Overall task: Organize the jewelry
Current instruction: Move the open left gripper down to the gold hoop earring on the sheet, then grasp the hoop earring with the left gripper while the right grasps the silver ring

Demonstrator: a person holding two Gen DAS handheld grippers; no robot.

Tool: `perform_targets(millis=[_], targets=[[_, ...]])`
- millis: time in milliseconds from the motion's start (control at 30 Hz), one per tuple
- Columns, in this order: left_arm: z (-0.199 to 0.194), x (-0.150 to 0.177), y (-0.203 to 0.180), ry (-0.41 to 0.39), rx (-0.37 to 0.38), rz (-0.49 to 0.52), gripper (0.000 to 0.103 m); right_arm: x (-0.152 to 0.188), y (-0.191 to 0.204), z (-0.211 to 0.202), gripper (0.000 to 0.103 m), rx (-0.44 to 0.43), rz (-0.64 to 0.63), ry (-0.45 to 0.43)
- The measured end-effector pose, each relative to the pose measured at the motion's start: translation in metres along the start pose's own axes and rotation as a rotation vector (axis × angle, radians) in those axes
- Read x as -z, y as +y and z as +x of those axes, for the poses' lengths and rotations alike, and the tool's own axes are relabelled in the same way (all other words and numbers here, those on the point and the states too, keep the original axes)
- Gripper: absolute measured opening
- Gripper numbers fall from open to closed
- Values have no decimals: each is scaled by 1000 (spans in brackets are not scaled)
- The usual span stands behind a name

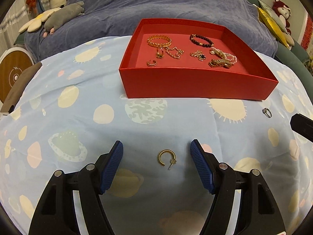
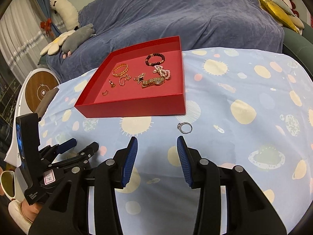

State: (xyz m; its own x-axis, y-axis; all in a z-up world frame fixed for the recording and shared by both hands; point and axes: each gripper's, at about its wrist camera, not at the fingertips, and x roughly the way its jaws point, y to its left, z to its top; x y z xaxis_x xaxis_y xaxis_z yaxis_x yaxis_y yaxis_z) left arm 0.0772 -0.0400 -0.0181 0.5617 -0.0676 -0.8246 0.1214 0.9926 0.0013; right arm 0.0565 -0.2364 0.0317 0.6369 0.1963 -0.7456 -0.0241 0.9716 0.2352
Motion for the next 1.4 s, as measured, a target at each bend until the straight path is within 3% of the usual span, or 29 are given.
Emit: perform_targets(millis=[733, 833, 1067, 1200, 1267, 1400], targets=[[-7, 14, 11, -36, -17, 16, 68, 8, -3, 19, 41, 28, -28, 53], [-8, 15, 9, -47, -7, 27, 62, 8, -3, 22, 41, 37, -31, 56], [-11, 17, -4, -72, 16, 87, 36, 3, -10, 33, 41, 68, -19, 53], [-11, 17, -6, -75, 28, 98, 28, -1, -14, 41, 41, 90, -19, 44], [-12, 17, -6, -76, 35, 100, 16, -3, -17, 45, 41, 99, -15, 43], [-12, 18, -3, -74, 48, 96, 14, -6, -23, 55, 41, 102, 2, 53]])
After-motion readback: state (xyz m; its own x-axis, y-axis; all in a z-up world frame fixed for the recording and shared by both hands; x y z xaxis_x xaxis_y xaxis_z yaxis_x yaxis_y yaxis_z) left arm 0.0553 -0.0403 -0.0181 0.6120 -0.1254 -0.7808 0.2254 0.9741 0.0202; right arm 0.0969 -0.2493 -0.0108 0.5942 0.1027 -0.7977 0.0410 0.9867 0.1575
